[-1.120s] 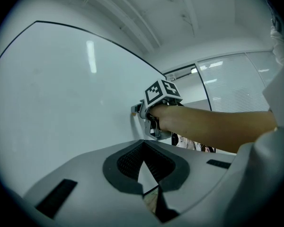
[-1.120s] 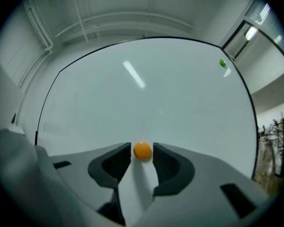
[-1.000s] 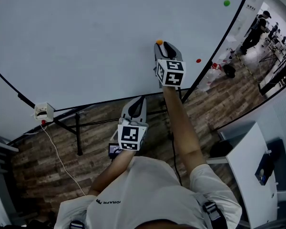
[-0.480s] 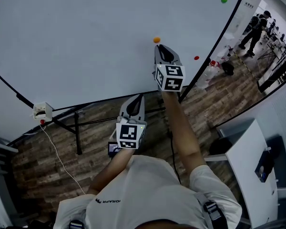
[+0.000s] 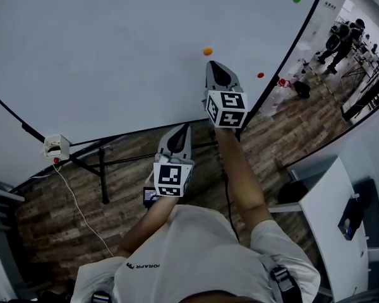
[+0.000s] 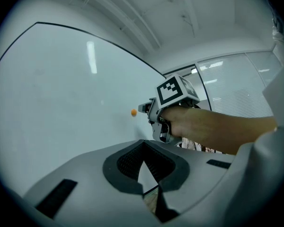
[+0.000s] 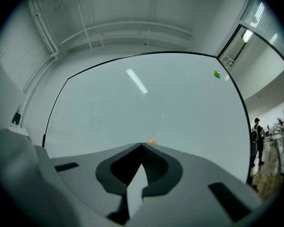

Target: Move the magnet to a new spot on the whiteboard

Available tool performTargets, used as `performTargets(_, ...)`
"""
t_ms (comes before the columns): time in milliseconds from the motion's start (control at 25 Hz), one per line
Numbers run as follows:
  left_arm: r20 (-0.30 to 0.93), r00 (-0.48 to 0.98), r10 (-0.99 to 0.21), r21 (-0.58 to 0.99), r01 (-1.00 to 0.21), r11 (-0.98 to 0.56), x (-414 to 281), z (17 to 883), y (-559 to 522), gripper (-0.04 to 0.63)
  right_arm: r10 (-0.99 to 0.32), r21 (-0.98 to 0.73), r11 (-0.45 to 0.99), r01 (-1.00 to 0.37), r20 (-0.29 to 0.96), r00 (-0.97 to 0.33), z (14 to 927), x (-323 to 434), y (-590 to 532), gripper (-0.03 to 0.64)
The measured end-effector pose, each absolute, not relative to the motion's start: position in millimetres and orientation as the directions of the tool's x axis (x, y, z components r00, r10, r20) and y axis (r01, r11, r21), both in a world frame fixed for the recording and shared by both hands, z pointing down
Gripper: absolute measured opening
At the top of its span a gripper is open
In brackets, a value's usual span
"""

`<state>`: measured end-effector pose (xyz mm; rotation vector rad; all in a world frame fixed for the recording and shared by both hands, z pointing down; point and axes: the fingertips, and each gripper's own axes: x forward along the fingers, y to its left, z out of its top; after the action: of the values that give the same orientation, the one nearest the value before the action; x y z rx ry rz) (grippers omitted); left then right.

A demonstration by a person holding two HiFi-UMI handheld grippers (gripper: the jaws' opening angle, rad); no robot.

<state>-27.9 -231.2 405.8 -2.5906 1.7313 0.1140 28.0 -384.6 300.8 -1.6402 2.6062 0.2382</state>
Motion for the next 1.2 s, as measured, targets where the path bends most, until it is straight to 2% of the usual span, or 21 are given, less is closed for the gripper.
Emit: performTargets(1200,-0.085,0.366,-0.927,0.057,-0.927,-0.372,-28,408,-224,0.003,-0.869,0.078,0.473,-0.878,-0.122,-0.479,337,27,-308,0.014)
